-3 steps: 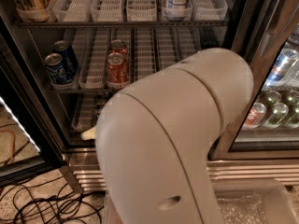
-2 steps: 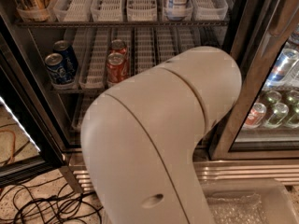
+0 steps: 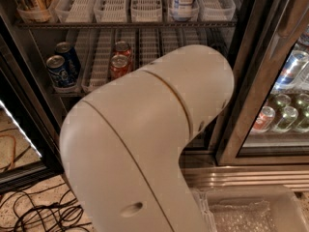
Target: Pick redbull can from bottom shelf of fridge
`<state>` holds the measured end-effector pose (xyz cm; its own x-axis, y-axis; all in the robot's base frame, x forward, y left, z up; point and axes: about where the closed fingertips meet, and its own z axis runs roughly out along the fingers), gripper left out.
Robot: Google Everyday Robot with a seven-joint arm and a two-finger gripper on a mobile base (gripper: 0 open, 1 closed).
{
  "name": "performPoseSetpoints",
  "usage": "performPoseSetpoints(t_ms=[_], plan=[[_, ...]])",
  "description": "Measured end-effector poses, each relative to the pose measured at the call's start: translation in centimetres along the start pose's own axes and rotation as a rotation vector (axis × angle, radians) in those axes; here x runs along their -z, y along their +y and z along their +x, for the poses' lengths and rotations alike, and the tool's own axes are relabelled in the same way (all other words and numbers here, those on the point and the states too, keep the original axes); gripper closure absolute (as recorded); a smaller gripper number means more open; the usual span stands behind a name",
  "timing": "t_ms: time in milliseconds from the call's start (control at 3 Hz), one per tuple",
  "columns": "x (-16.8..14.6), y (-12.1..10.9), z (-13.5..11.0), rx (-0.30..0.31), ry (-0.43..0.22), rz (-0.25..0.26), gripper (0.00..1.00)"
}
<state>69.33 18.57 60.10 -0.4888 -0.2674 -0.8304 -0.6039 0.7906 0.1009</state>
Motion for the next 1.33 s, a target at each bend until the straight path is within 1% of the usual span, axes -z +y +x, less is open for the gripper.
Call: performPoseSetpoints(t_ms=[333,667,1000,1333], plan=[[-0.1,0.0,0.1,0.000,0.002,0.001,0.26],[-0.5,-0.4,-0.4,0.028,-0.008,0.019,0.25],[-1.0,-0.7,-1.9,0.060,-0.032,0.032,0.27],[-1.6,-0.9,-2.8,0.080,-0.045,0.036,0.27]])
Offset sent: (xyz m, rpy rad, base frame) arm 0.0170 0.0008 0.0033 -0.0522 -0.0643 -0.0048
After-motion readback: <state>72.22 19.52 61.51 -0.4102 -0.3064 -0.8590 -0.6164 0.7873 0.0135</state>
